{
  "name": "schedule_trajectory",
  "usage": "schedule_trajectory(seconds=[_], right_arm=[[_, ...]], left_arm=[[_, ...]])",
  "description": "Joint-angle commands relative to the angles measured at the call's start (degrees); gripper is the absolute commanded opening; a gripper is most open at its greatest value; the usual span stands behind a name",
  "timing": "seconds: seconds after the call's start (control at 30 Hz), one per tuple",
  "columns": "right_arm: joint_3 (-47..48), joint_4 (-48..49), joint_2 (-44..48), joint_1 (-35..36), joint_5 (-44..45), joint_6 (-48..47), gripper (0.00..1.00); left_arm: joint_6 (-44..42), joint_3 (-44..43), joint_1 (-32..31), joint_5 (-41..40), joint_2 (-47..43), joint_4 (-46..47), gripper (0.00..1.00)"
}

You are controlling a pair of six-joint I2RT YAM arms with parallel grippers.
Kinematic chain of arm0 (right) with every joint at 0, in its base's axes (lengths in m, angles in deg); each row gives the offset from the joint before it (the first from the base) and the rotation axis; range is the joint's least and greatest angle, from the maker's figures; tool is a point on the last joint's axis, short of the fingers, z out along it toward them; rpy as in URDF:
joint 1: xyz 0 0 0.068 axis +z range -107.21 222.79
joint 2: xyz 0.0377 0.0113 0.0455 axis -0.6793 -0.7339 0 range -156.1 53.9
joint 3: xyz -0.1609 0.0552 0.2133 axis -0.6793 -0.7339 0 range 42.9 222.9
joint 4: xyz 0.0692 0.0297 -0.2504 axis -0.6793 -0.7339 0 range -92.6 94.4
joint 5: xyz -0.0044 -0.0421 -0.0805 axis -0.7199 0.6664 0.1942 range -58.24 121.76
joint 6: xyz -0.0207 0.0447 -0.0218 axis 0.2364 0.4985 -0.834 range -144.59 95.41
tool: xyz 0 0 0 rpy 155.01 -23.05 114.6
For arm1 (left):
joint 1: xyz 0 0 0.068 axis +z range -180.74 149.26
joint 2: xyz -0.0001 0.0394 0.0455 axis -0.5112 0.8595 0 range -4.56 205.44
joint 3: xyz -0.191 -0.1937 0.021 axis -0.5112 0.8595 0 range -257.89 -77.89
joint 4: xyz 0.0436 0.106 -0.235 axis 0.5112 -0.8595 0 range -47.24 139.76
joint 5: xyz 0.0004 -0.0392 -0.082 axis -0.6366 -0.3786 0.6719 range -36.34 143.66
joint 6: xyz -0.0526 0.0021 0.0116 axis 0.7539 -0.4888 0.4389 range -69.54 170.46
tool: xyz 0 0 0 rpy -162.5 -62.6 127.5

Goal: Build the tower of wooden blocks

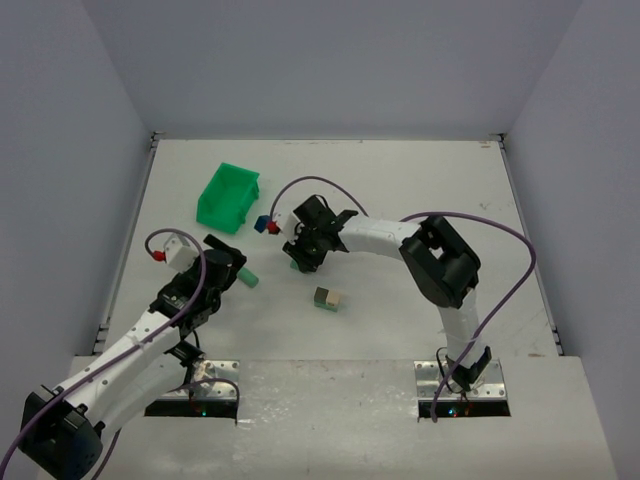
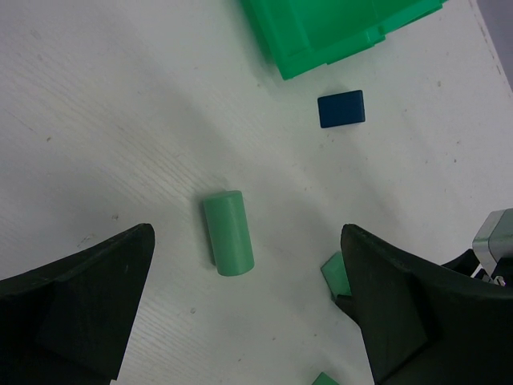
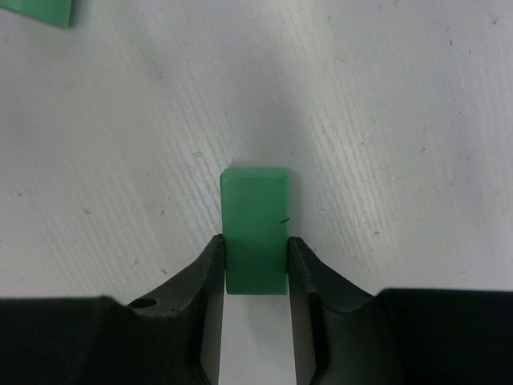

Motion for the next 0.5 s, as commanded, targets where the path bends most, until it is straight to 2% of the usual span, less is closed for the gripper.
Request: schedule_trajectory(seconds=[0.0, 0.17, 0.3, 0.47], right_arm=[[1.16, 2.9, 9.05, 0.46, 1.87, 5.05, 0.11], [-3.18, 1.76, 19.97, 1.73, 6.26, 8.22, 0.11], [-10.15, -2.57, 32.03, 2.54, 9.92, 10.05, 0.11], [-17.78, -9.55, 41.07, 3.9, 12.0, 17.5, 0.11]], left_arm=[[-0.5, -0.35, -0.37, -0.3, -2.08, 2.19, 1.0], [-0.06, 0.32, -0.37, -0.14, -3.05, 1.83, 1.0], [-0.29, 0.6, -0.37, 0.07, -3.93, 1.66, 1.0], [-0.65, 0.98, -0.37, 0.52, -4.76, 1.75, 1.0]])
